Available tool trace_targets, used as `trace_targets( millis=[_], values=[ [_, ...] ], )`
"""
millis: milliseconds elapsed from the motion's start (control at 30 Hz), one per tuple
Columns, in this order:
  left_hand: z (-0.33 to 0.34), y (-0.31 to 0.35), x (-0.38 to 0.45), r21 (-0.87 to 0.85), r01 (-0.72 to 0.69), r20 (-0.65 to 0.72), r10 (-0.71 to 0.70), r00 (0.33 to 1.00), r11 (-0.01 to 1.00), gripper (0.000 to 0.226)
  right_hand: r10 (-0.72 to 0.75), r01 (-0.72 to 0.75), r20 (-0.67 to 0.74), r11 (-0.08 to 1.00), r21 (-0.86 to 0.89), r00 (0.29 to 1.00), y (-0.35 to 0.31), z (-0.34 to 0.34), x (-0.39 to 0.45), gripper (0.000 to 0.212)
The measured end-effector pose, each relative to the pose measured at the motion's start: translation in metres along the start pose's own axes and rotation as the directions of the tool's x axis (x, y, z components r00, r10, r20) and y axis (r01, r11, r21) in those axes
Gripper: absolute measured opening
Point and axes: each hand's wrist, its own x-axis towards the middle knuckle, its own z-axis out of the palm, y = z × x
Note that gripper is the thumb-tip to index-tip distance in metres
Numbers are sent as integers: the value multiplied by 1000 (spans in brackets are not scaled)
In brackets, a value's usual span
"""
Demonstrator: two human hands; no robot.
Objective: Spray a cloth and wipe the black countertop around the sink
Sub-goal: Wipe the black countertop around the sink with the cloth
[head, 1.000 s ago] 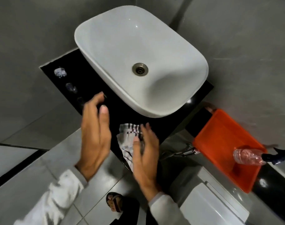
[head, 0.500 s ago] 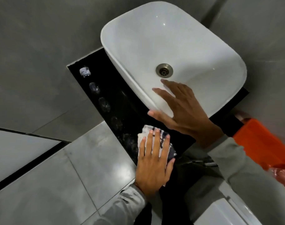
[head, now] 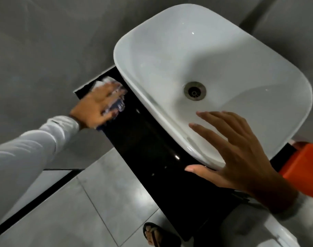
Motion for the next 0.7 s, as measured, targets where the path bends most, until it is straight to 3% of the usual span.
trace_targets(
  millis=[100, 167, 233, 267, 333, 433, 500, 567, 633, 700],
  values=[
    [7, -3, -1, -40, 339, -103, -341, 934, 940, 73, 24, -24, 11, 1000, -6, 1000, 1, 0, 1, 84],
    [12, 32, 0, -121, 556, -98, -567, 818, 823, 73, 40, -39, 25, 999, -15, 999, 1, 0, 1, 87],
    [9, 77, -3, -160, 659, -78, -675, 734, 735, 74, 46, -46, 26, 999, -25, 999, -2, 0, 2, 87],
    [9, 102, -7, -154, 640, -69, -655, 753, 752, 73, 55, -55, 30, 998, -25, 998, -1, 1, 2, 87],
    [17, 158, -25, -108, 505, -71, -513, 855, 856, 68, 72, -72, 37, 997, -18, 997, -2, 2, 2, 87],
    [38, 238, -60, -81, 105, -85, -112, 990, 991, 66, 82, -82, 65, 997, -3, 994, -4, 1, 1, 88],
    [44, 244, -68, -105, -166, -55, 161, 985, 981, 60, 82, -82, 98, 997, 2, 992, -4, 1, -1, 90],
    [38, 213, -57, -86, -353, -35, 352, 936, 932, 58, 82, -83, 115, 997, 6, 990, -3, 2, 0, 90],
    [25, 162, -34, -30, -401, 17, 402, 916, 916, 60, 83, -83, 98, 997, 3, 992, -2, 2, 2, 88],
    [11, 107, -13, -4, -336, 25, 336, 941, 942, 61, 79, -79, 81, 997, -5, 994, -1, 2, 1, 89]
  ],
)
